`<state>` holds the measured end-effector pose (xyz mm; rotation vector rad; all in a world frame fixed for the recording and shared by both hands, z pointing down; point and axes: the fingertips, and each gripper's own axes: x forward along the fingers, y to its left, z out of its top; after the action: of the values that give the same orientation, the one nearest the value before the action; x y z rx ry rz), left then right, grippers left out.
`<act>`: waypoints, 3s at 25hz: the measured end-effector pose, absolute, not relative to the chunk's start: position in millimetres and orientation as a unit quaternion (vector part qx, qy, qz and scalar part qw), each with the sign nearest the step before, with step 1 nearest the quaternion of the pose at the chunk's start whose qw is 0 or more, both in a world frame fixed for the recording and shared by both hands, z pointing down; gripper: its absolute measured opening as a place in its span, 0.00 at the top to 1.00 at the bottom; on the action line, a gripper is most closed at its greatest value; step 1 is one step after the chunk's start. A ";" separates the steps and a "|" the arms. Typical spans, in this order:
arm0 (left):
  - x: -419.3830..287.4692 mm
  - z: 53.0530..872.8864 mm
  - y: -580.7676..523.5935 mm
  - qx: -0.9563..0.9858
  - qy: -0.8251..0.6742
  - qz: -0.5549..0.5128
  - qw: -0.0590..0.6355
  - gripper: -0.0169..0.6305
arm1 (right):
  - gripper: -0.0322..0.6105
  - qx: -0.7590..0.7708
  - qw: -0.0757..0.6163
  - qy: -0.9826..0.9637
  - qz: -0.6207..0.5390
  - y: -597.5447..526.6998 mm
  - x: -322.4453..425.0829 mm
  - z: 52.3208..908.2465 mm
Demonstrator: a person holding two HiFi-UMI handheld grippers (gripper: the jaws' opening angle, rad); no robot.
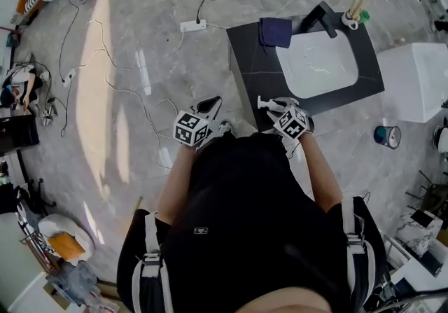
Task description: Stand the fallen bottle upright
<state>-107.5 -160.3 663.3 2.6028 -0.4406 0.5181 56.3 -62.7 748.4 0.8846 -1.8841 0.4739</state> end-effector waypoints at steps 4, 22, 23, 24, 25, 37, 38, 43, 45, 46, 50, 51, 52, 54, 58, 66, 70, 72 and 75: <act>-100.8 660.6 -161.2 0.940 -0.176 0.185 0.227 0.95 | 0.57 0.321 0.519 -0.774 0.168 -61.0 58.8 758.7; -87.6 669.7 -127.1 0.903 -0.289 0.175 0.265 0.95 | 0.55 0.194 0.548 -0.807 0.099 -70.6 63.5 780.9; -88.5 669.4 -125.8 0.901 -0.295 0.174 0.266 0.95 | 0.55 0.188 0.549 -0.809 0.098 -70.8 63.1 782.5; -89.6 669.3 -124.7 0.899 -0.301 0.173 0.266 0.95 | 0.54 0.182 0.549 -0.810 0.096 -70.9 62.6 784.1; -91.1 669.6 -123.2 0.897 -0.308 0.171 0.266 0.95 | 0.54 0.176 0.550 -0.811 0.095 -70.5 62.0 785.7; -102.0 671.1 -100.0 0.876 -0.360 0.159 0.278 0.95 | 0.53 0.150 0.549 -0.818 0.084 -69.8 57.0 786.6; -101.0 670.2 -99.2 0.876 -0.360 0.159 0.278 0.95 | 0.53 0.149 0.550 -0.818 0.077 -69.2 56.4 785.8; -103.9 665.4 -98.2 0.878 -0.359 0.160 0.274 0.95 | 0.54 0.162 0.538 -0.824 0.077 -70.0 51.0 777.6; -106.6 663.4 -101.1 0.880 -0.355 0.161 0.272 0.95 | 0.54 0.175 0.526 -0.828 0.085 -74.8 48.1 771.5; -108.4 662.1 -103.0 0.881 -0.352 0.162 0.270 0.95 | 0.54 0.182 0.521 -0.829 0.089 -77.4 46.3 768.4; -116.0 659.4 -113.4 0.890 -0.333 0.167 0.263 0.95 | 0.54 0.214 0.506 -0.830 0.098 -87.5 38.3 756.6; -117.2 659.1 -116.5 0.893 -0.326 0.169 0.261 0.95 | 0.54 0.224 0.502 -0.829 0.100 -90.0 36.9 753.8; -118.1 658.5 -119.8 0.896 -0.319 0.171 0.259 0.95 | 0.54 0.235 0.498 -0.829 0.101 -92.3 35.7 751.0; -118.5 656.7 -125.6 0.902 -0.302 0.176 0.253 0.95 | 0.55 0.258 0.490 -0.826 0.106 -94.9 34.4 745.7; -115.7 652.1 -137.4 0.916 -0.265 0.185 0.238 0.95 | 0.55 0.305 0.474 -0.818 0.115 -98.0 35.6 735.5; -107.7 651.2 -142.1 0.937 -0.181 0.208 0.213 0.95 | 0.55 0.398 0.434 -0.801 0.106 -96.9 37.4 709.4; -95.3 652.0 -136.1 0.941 -0.159 0.216 0.206 0.95 | 0.55 0.424 0.424 -0.793 0.110 -88.9 51.2 702.5; -91.4 647.8 -130.6 0.942 -0.157 0.214 0.206 0.95 | 0.55 0.429 0.420 -0.792 0.115 -79.4 56.2 698.7; -82.6 644.4 -125.1 0.942 -0.157 0.214 0.204 0.95 | 0.55 0.430 0.411 -0.796 0.114 -72.5 64.2 692.0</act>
<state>-82.6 -125.1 644.4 2.6285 -0.4383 0.5961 64.2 -72.5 692.0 1.0812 -2.0023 0.2863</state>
